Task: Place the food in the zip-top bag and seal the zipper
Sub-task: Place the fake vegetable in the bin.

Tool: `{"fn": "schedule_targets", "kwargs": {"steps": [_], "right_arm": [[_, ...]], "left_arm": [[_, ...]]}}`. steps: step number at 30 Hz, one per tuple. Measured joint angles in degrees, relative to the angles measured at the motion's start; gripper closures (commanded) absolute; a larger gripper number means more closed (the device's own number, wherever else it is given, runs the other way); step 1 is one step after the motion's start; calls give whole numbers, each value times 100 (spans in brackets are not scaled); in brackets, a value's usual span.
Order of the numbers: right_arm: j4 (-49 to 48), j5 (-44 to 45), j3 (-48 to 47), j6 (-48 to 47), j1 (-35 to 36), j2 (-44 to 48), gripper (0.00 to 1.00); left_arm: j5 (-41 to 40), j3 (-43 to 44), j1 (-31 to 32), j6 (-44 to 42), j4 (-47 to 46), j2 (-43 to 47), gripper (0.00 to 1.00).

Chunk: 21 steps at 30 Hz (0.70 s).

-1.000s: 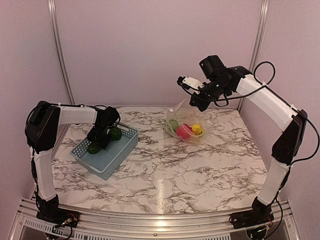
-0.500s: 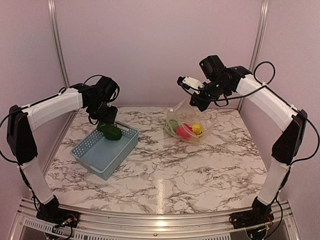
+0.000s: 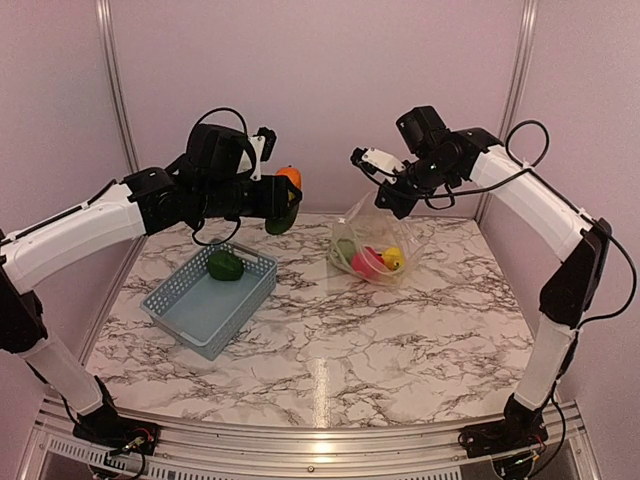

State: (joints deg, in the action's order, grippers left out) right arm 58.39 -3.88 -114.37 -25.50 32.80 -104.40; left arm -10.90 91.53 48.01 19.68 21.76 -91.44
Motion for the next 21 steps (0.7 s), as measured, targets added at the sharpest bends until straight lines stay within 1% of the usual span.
{"fn": "schedule_targets", "kwargs": {"steps": [4,9,12,15,19,21], "right_arm": [[55,-15,-212,96,11,-103,100],[66,-33,-420,308,11,-162,100],[61,-24,-498,435,11,-177,100],[61,-11,-529,535,11,-186,100],[52,24,-573,658,7,-201,100],[68,81,-570,695,-20,-201,100]], "left_arm": [[396,-459,186,291,-1303,260,62],[811,-463,396,481,-2599,109,63],[1029,-420,546,581,-3331,-164,64],[1147,-225,667,658,-3768,-599,64],[1200,155,750,688,-3991,-1213,64],[1176,197,765,688,-4162,-1414,64]]}}
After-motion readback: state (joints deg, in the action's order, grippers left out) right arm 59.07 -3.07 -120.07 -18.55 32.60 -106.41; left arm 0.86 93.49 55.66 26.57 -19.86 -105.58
